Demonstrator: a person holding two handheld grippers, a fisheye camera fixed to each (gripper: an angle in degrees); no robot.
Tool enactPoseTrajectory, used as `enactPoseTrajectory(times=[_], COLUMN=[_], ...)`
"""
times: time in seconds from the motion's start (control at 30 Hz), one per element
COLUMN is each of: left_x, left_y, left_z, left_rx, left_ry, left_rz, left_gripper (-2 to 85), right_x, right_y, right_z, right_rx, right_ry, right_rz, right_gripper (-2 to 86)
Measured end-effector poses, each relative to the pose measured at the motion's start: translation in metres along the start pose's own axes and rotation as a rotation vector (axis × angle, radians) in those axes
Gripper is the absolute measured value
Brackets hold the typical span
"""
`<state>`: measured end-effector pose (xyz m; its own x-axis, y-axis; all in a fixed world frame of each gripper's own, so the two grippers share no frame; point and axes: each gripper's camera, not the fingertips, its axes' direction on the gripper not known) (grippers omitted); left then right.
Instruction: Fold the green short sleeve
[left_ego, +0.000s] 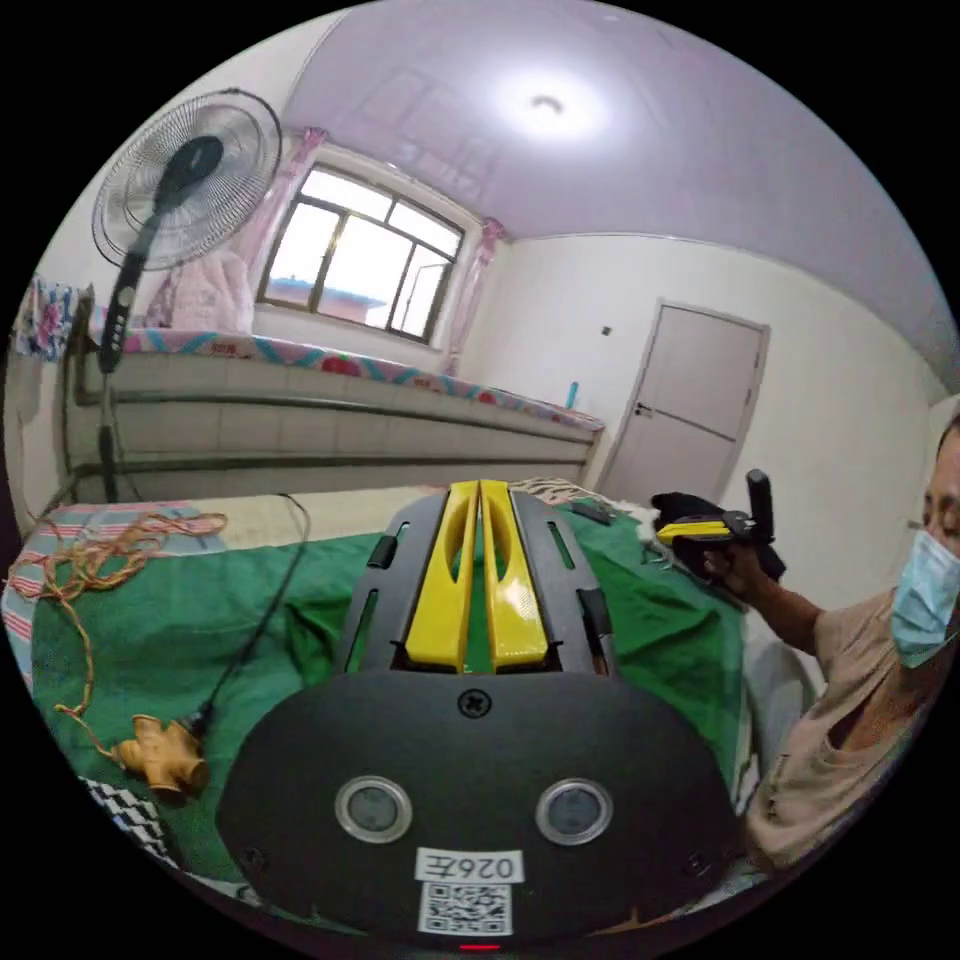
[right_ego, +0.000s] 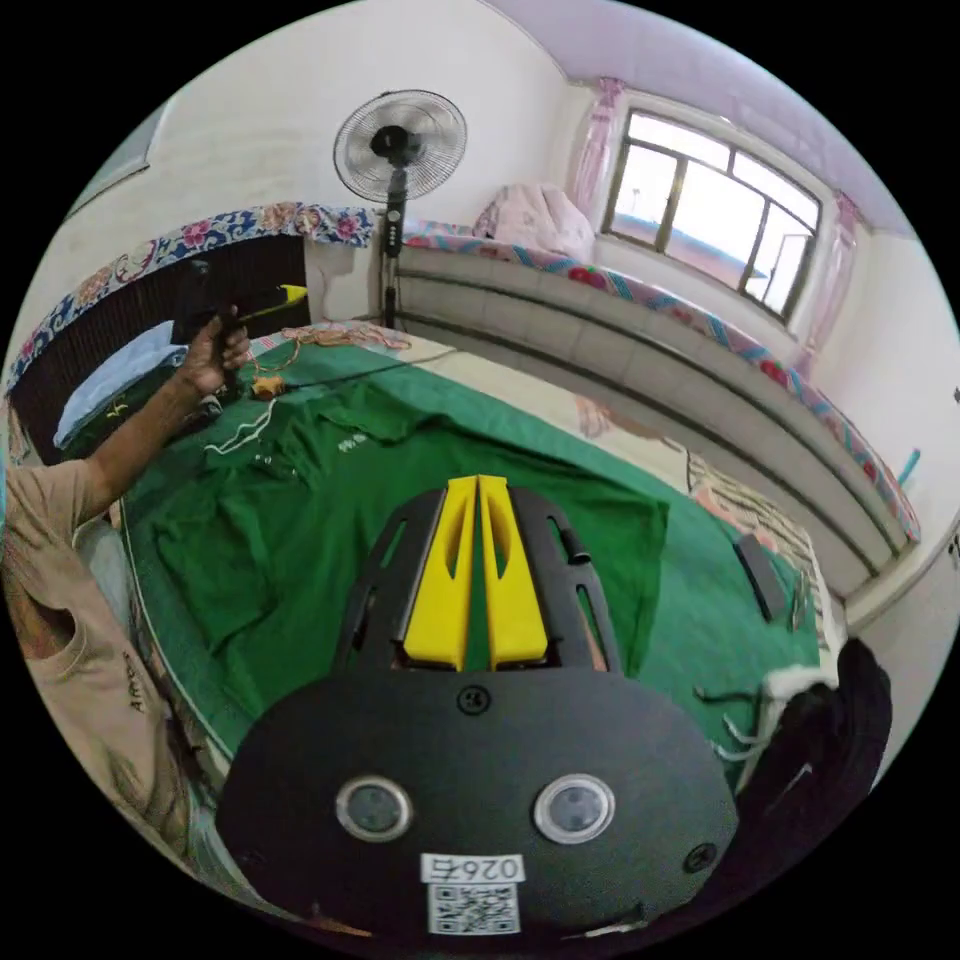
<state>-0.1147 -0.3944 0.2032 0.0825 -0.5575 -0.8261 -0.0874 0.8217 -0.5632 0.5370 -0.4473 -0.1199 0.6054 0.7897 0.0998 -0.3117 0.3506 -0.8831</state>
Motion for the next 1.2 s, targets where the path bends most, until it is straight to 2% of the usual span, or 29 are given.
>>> enactPoseTrajectory(times=[0.1, 0.3, 0.37, 0.47, 0.53, 0.63, 0.7, 0.8, 0.93, 1.07, 1.17, 1.2], left_x=[0.046, 0.162, 0.194, 0.244, 0.279, 0.307, 0.316, 0.321, 0.313, 0.320, 0.325, 0.325], left_y=[0.011, 0.053, 0.063, 0.071, 0.078, 0.090, 0.098, 0.113, 0.144, 0.157, 0.153, 0.150], left_z=[0.068, 0.226, 0.276, 0.355, 0.419, 0.498, 0.538, 0.599, 0.669, 0.698, 0.704, 0.701], left_rx=[-0.198, -0.432, -0.485, -0.545, -0.638, -0.771, -0.822, -0.904, -1.068, -1.137, -1.157, -1.136], left_ry=[0.200, 0.291, 0.302, 0.178, 0.018, -0.125, -0.189, -0.223, -0.273, -0.347, -0.337, -0.338], left_rz=[-0.036, -0.042, -0.048, 0.027, 0.113, 0.161, 0.158, 0.144, 0.096, 0.136, 0.183, 0.194], left_gripper=[-0.9, 0.4, 3.0, 9.7, 11.2, 12.2, 13.5, 15.8, 26.1, 25.4, 18.0, 12.6], right_x=[0.046, 0.111, 0.130, 0.147, 0.154, 0.164, 0.167, 0.160, 0.145, 0.137, 0.126, 0.125], right_y=[0.073, 0.219, 0.257, 0.290, 0.304, 0.319, 0.325, 0.328, 0.329, 0.326, 0.321, 0.321], right_z=[-0.069, -0.174, -0.201, -0.221, -0.228, -0.233, -0.237, -0.253, -0.270, -0.281, -0.283, -0.284], right_rx=[-0.138, -0.143, -0.088, -0.059, -0.067, -0.095, -0.109, -0.108, -0.105, -0.132, -0.152, -0.150], right_ry=[-0.005, -0.010, -0.051, -0.054, -0.053, -0.112, -0.135, -0.064, 0.003, 0.031, 0.030, 0.029], right_rz=[0.183, 0.491, 0.561, 0.634, 0.648, 0.646, 0.640, 0.584, 0.527, 0.513, 0.459, 0.457], right_gripper=[-0.9, 0.2, 3.4, 8.0, 10.3, 12.9, 13.6, 13.3, 13.8, 13.2, 7.7, 6.2])
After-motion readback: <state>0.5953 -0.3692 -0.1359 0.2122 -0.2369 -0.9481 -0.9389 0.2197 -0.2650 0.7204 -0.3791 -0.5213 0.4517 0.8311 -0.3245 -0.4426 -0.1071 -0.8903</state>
